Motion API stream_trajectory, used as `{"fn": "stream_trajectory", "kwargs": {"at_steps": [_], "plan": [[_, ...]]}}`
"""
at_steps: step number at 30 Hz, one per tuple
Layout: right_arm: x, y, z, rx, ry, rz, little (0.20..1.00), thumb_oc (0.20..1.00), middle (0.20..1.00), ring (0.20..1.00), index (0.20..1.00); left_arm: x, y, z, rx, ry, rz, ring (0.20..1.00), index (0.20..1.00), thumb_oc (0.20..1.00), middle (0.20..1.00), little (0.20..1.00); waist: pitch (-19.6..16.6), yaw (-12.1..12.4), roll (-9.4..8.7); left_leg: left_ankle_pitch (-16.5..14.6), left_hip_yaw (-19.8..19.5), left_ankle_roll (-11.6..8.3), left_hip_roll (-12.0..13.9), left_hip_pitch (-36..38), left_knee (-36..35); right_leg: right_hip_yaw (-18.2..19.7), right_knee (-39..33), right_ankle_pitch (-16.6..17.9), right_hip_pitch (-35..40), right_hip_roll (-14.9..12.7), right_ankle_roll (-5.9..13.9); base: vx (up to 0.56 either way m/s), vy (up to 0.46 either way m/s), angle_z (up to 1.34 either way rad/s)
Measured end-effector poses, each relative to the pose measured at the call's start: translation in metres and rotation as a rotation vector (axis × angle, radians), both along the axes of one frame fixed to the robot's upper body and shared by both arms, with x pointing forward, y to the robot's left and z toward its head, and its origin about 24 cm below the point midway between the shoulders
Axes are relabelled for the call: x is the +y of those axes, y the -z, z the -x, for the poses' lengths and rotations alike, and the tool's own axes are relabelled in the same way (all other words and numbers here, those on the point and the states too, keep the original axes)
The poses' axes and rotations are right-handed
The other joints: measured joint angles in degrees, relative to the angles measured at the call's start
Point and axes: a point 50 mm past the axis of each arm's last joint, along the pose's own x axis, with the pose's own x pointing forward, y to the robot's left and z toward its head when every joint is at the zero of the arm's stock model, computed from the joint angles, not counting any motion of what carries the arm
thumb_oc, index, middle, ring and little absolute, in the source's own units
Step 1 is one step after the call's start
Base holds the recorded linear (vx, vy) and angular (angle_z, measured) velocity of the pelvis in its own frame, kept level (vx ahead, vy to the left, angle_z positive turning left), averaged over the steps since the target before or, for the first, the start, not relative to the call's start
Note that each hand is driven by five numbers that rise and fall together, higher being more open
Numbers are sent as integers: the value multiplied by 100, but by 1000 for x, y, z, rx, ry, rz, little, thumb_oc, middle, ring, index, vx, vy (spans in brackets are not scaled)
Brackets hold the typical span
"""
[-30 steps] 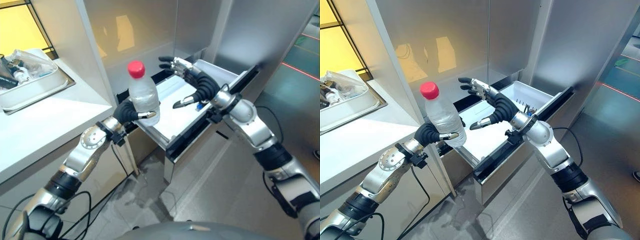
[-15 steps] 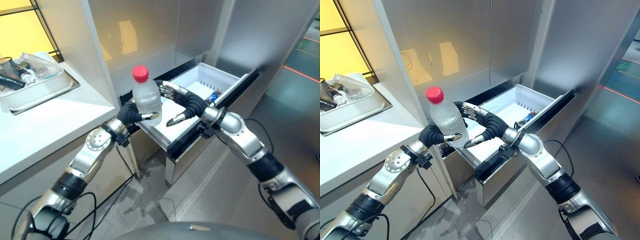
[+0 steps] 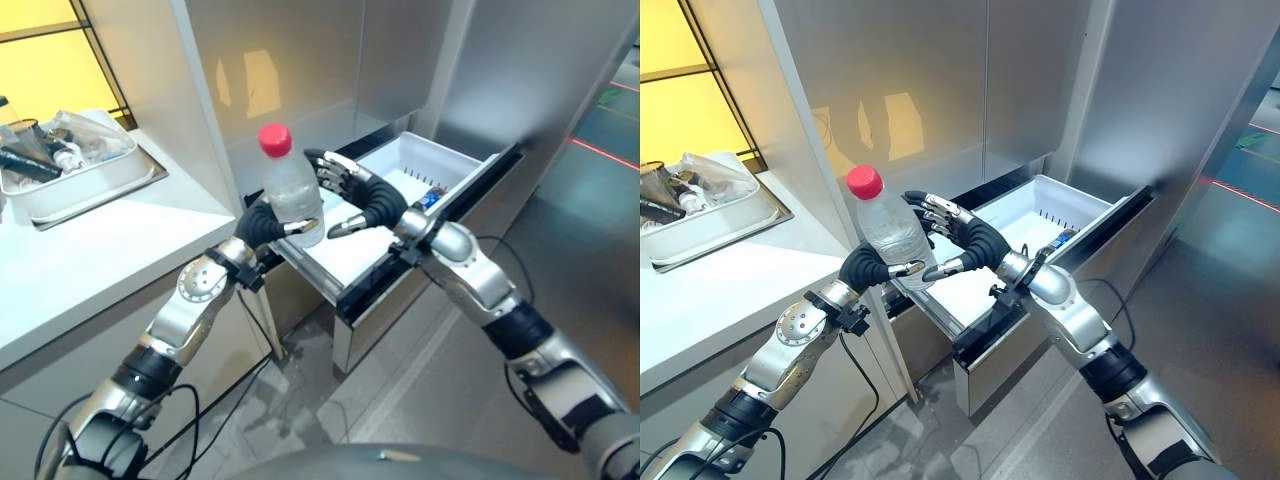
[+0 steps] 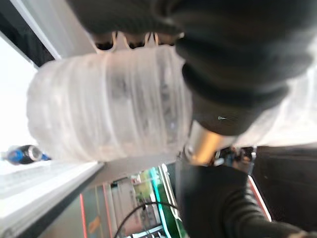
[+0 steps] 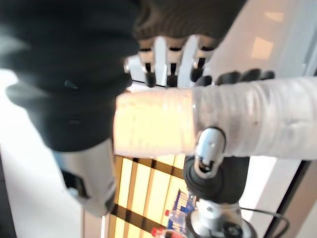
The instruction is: Take the drinks into the refrigerator
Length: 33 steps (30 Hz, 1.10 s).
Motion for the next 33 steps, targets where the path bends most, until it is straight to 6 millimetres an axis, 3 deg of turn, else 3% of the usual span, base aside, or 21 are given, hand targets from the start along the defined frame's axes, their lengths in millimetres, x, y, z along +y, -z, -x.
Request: {"fn": "stream_trajectory", "kwargs": {"at_steps": [3,9,23,33], "plan": [[22,-8,0,4,-60,-25,1000,1000,1000,1000,1000,-4,5,0,17,14,-4,200,200,200,200,200,-5,10,5,0,-2,0,3,1,0,-1,0,1,3,4,-2,0,0,0],[37,-37,-8,-72,-86,-8,1000,1000,1000,1000,1000,-14,12,3,43,54,-3,200,200,200,200,200,-27,159,-29,2,-34,0,-3,-11,0,-59,1,0,15,-6,1,3,1,2],[33,-32,-5,-111,-108,90,1000,1000,1000,1000,1000,-14,15,4,28,47,-64,200,200,200,200,200,-68,153,-101,21,-187,7,-12,-106,1,-198,0,-7,2,-17,4,0,-2,5],[29,-12,-1,-34,-112,69,1000,1000,1000,1000,1000,-15,26,9,60,54,-85,200,200,200,200,200,-72,146,-124,21,-181,7,-15,-103,0,-200,0,-8,0,-23,6,0,0,0]]}}
